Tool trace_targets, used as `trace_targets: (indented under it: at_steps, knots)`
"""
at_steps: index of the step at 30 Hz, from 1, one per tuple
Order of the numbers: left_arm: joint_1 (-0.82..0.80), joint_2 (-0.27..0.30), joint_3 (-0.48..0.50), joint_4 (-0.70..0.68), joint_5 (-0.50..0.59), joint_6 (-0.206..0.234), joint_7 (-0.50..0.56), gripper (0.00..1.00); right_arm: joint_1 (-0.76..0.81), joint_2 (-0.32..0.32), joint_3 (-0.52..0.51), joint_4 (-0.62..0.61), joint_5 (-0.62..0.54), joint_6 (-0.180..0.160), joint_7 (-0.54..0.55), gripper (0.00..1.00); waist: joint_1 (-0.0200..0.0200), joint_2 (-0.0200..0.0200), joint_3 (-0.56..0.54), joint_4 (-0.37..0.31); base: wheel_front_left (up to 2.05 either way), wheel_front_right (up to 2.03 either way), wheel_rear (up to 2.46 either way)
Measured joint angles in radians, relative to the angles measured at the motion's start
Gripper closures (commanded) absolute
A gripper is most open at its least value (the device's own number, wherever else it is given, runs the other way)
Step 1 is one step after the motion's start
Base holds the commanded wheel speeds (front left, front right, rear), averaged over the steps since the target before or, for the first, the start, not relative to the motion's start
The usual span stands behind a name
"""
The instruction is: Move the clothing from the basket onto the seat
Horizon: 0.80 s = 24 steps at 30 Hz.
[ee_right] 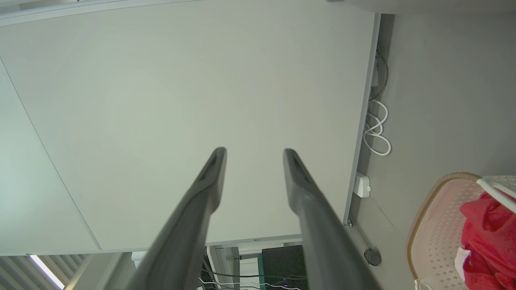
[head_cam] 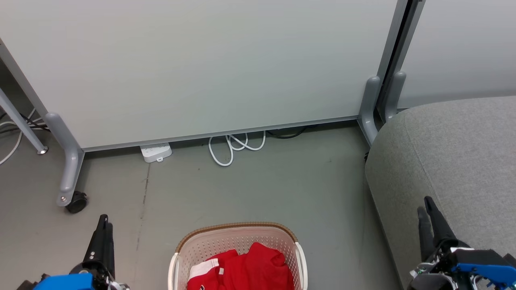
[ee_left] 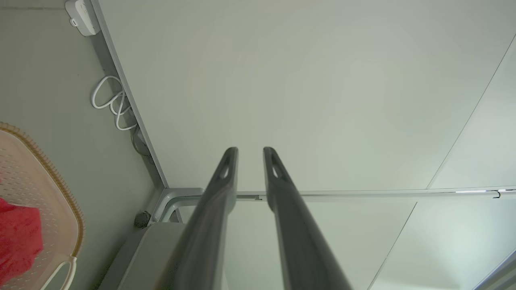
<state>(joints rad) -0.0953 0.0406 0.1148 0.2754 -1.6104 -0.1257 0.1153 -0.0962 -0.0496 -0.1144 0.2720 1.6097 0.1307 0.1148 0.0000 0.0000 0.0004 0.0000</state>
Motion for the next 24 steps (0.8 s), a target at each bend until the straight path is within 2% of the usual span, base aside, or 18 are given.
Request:
trace_targets:
  at_steps: [12,20,23,24]
  knots:
    - [0.026,-0.011,-0.010,0.015,0.063,0.001,-0.042,0.00,0.036,0.003,0.007,0.015,-0.054,0.000,-0.042,0.00,0.0000,0.0000,0.003,0.000,0.00,0.00,0.00]
    - [0.023,-0.010,-0.012,-0.013,0.203,0.001,-0.080,0.00,0.036,0.003,0.017,-0.012,-0.192,0.000,-0.079,0.00,0.0000,0.0000,0.006,0.000,0.00,0.00,0.00]
    - [0.019,-0.009,-0.027,-0.037,0.326,0.017,-0.103,0.00,0.036,0.003,0.032,-0.032,-0.313,0.000,-0.103,0.00,0.0000,0.0000,0.008,0.000,0.00,0.00,0.00]
    - [0.019,-0.009,-0.027,-0.037,0.326,0.017,-0.103,0.00,0.036,0.003,0.032,-0.032,-0.313,0.000,-0.103,0.00,0.0000,0.0000,0.008,0.000,0.00,0.00,0.00]
